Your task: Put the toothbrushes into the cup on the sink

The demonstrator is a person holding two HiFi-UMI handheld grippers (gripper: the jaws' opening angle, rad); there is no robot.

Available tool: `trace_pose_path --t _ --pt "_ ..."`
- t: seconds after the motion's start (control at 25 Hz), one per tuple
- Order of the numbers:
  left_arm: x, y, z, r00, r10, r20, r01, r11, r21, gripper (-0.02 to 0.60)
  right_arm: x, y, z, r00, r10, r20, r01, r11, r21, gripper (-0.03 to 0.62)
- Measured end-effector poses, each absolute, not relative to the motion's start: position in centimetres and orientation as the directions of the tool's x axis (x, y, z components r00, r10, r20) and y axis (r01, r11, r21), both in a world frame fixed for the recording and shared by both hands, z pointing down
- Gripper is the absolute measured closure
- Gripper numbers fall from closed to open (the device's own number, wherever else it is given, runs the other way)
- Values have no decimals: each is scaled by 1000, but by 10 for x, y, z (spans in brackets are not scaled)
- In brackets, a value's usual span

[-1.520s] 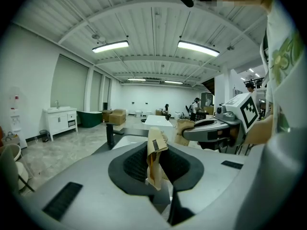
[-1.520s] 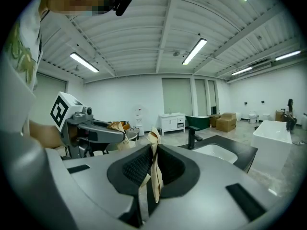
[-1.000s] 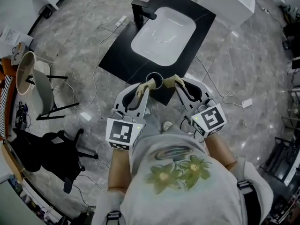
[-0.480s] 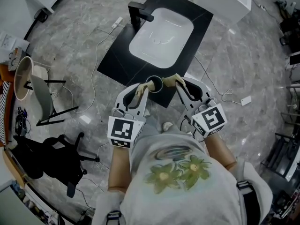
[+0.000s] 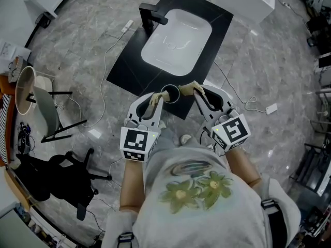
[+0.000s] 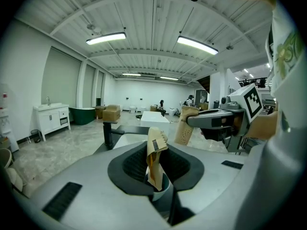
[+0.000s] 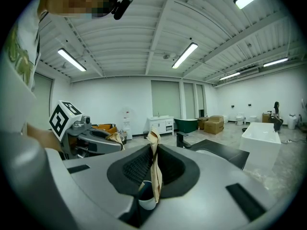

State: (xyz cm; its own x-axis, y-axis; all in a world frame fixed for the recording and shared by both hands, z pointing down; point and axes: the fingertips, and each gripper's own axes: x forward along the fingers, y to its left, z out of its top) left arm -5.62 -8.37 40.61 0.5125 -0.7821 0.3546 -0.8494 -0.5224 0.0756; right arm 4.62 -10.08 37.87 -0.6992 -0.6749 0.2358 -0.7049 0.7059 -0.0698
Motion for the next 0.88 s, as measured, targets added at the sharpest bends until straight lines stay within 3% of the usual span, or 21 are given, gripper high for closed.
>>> trace_pose_path --t 0.88 --pt "-53 -92 444 492 -757 429 -859 -501 101 512 47 -103 383 -699 -672 243 -704 707 -70 536"
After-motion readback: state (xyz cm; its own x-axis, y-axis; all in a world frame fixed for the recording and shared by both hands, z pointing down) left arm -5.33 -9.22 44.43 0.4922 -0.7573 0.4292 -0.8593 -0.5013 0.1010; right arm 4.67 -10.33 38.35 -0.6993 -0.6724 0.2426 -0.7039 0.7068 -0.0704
